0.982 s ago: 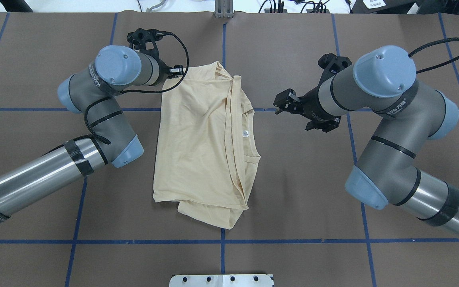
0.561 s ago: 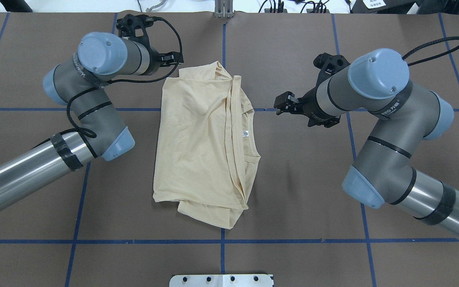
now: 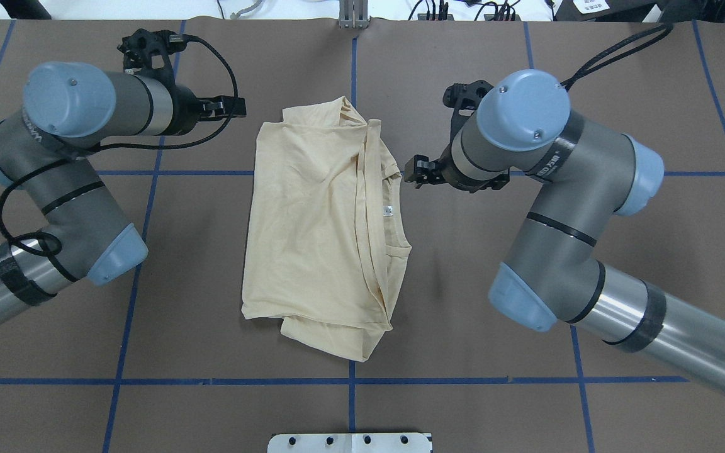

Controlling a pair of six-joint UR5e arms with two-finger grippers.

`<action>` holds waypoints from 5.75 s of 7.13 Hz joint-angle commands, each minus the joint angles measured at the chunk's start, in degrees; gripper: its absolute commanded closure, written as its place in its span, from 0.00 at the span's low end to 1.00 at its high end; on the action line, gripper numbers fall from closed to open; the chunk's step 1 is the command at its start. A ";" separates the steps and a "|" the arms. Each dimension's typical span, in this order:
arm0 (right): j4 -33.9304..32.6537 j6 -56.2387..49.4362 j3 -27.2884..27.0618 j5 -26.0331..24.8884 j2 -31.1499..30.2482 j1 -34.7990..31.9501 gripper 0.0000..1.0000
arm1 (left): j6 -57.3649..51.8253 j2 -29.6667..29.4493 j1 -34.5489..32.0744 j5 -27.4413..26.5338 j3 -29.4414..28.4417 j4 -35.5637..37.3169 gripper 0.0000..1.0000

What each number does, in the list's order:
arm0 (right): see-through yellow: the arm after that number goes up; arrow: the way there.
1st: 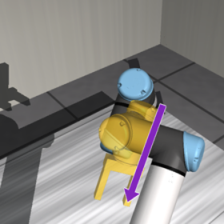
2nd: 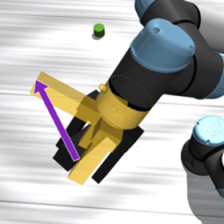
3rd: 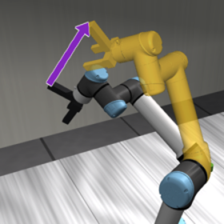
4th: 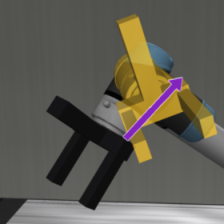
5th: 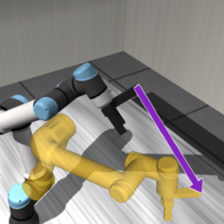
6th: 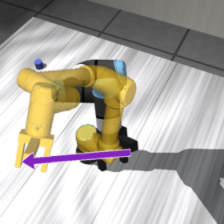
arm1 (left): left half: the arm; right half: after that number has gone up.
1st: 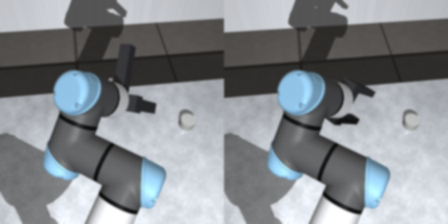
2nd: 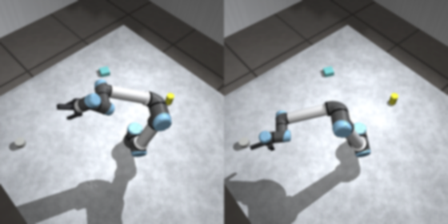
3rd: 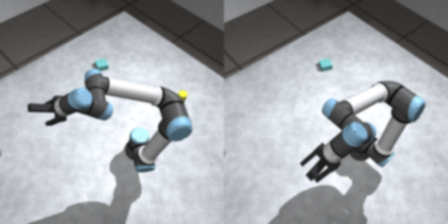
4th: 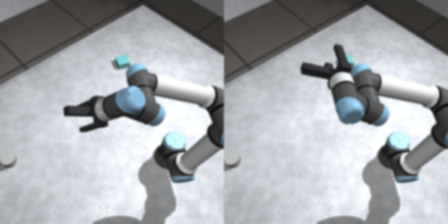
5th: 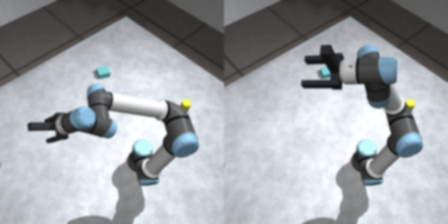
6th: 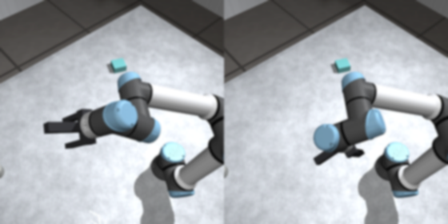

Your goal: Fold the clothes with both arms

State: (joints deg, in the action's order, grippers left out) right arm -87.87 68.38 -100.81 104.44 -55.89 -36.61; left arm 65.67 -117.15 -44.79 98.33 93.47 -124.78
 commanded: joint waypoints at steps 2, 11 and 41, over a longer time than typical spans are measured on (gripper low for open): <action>-0.63 -3.76 9.12 -8.53 7.53 6.01 0.00 | -2.74 2.63 -0.13 -0.24 4.52 3.67 0.00; -0.37 -5.71 16.79 -11.54 10.72 9.89 0.00 | -2.65 3.33 0.40 -0.24 3.65 3.49 0.00; 6.56 -11.51 19.22 -13.73 11.49 11.48 0.32 | -2.21 3.24 1.45 -0.24 2.50 2.88 0.00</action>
State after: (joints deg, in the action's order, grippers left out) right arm -83.79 56.94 -84.48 91.81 -45.50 -25.16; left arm 63.53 -113.91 -43.56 98.09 96.29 -121.81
